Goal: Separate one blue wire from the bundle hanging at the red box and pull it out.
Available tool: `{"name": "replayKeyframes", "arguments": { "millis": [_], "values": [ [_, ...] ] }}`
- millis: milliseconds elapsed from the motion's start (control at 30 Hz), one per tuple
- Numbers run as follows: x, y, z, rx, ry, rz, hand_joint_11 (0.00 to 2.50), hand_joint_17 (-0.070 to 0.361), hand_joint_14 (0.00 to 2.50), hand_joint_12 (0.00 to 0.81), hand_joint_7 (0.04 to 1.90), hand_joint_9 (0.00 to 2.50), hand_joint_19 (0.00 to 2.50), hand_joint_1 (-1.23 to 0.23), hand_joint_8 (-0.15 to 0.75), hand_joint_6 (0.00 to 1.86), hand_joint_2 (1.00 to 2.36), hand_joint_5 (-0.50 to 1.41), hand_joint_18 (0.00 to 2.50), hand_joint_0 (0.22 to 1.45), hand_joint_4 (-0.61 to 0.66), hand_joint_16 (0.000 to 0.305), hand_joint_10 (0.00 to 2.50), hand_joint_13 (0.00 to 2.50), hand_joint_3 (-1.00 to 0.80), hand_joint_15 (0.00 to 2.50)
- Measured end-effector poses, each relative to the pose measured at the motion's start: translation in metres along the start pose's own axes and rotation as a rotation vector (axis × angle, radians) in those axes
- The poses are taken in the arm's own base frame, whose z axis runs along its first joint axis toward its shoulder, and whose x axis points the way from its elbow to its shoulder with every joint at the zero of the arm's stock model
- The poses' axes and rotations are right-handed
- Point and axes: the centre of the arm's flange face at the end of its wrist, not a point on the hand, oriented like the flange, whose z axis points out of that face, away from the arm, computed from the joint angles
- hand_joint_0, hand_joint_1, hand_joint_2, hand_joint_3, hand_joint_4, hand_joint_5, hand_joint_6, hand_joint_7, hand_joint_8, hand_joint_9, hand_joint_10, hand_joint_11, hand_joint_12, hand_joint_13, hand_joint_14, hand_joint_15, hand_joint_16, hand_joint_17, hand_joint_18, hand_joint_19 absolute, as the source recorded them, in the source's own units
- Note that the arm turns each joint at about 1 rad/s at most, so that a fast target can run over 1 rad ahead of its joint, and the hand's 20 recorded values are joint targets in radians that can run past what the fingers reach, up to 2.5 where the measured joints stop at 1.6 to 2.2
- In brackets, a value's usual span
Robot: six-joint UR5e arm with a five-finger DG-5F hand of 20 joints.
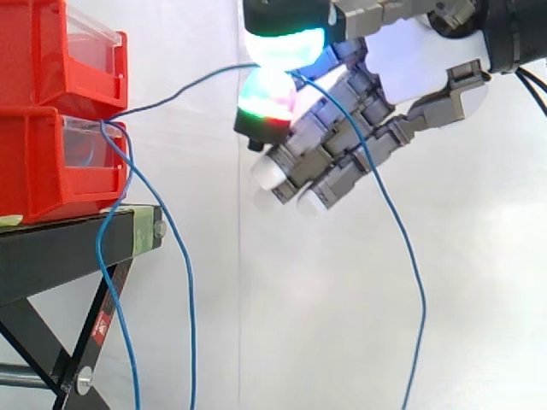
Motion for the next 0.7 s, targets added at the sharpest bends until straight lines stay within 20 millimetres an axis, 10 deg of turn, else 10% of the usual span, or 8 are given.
{"name": "replayKeyframes", "arguments": {
  "millis": [700],
  "values": [
    [0.018,-0.036,-0.031,0.120,0.020,0.006,0.35,0.140,0.01,0.436,1.18,0.69,0.26,-0.86,0.335,0.85,1.02,-0.09,0.47,0.59,-0.06,0.062,0.01,0.22,-0.05,0.23]
  ]
}}
